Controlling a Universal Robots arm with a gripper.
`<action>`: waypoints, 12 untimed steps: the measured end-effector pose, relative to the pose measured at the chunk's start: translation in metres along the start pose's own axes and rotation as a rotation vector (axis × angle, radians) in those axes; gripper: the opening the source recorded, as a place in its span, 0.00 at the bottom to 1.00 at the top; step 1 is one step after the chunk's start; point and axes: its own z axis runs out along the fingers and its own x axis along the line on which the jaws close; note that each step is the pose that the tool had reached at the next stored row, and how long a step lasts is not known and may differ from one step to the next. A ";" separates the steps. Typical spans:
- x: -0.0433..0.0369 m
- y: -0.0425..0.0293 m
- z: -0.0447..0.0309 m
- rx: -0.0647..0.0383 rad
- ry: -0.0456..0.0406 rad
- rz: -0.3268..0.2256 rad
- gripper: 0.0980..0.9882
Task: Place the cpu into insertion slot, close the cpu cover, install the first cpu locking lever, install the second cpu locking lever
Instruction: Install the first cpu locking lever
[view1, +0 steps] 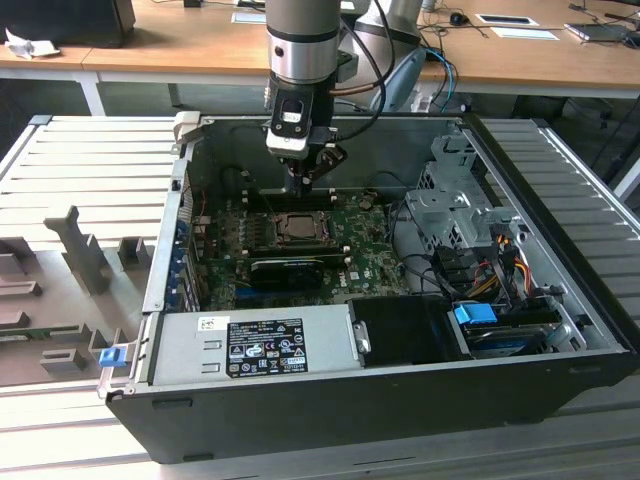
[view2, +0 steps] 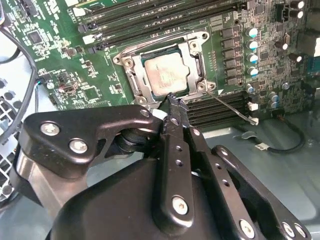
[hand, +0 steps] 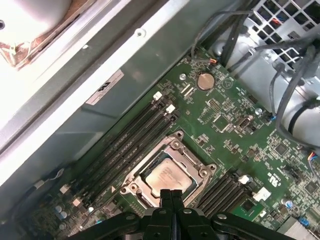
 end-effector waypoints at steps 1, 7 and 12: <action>0.0000 0.0000 0.0000 0.000 0.0003 -0.006 0.01; 0.0000 0.0000 0.0000 0.000 0.0026 -0.051 0.01; 0.0000 0.0000 0.0000 -0.001 0.0052 -0.103 0.01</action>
